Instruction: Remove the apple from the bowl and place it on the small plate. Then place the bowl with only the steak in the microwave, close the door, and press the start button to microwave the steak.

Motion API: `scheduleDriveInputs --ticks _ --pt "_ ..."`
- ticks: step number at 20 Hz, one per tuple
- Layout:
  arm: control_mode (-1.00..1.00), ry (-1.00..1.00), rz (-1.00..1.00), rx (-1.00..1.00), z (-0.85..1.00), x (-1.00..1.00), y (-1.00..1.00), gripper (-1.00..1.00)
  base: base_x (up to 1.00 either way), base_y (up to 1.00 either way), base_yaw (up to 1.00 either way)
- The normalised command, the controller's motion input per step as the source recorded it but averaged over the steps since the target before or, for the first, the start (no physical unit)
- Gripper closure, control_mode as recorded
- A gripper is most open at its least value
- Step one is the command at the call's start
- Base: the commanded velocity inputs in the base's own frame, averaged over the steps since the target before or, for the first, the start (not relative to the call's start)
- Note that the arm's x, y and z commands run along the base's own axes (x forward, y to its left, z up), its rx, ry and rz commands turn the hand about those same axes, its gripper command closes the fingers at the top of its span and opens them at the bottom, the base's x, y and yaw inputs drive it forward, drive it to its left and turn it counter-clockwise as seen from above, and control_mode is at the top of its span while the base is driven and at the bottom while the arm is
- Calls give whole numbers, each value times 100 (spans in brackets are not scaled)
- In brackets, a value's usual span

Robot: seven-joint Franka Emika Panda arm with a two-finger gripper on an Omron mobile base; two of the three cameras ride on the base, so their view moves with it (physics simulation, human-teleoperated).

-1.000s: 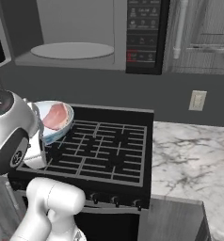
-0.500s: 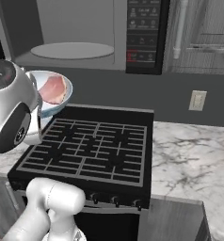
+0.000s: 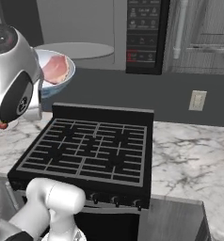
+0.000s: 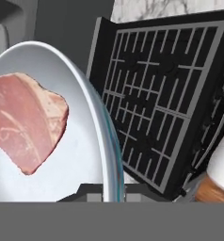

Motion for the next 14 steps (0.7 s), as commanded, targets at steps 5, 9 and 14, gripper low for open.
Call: scheduleDriveInputs --ticks 5,9,14 --pt "-100 -1 -3 0 38 70 0 100 0 0 0" --pt "-100 -6 0 0 25 72 0 100 0 0 0" --pt "-100 -1 0 0 3 87 1 100 0 0 0"
